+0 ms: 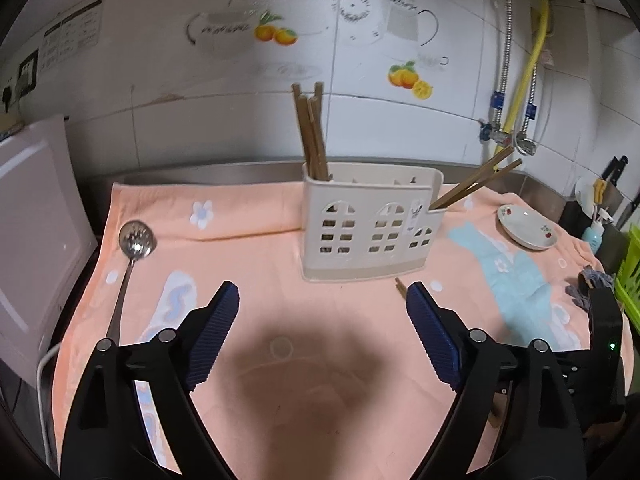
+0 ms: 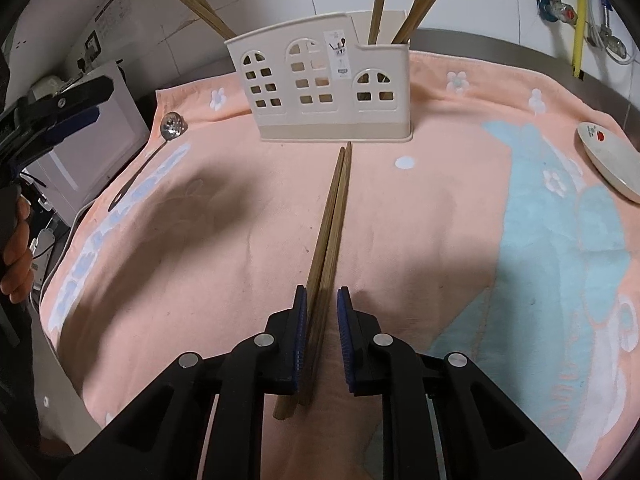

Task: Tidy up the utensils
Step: 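Close the right gripper on a wooden chopstick while the left gripper moves to another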

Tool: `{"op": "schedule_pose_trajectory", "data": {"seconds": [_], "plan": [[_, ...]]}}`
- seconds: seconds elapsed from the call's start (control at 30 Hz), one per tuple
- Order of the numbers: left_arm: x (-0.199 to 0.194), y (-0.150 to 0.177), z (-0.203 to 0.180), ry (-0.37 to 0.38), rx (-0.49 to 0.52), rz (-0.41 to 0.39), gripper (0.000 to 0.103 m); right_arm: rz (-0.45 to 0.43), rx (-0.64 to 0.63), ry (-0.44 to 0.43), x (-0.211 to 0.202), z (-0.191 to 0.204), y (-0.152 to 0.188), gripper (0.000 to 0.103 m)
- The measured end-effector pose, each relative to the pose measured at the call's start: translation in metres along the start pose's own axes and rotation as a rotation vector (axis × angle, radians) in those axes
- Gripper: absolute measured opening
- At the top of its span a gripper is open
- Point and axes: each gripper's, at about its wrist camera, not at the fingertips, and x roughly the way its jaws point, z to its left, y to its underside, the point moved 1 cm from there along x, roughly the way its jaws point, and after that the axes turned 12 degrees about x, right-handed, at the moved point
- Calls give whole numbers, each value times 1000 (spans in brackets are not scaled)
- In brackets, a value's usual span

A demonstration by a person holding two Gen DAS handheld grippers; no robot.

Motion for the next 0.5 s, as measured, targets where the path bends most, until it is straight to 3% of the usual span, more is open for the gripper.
{"op": "schedule_pose_trajectory", "data": {"seconds": [0.5], "plan": [[5, 16, 6, -9, -36, 34, 92, 4, -9, 51, 11, 1, 0, 9]]}}
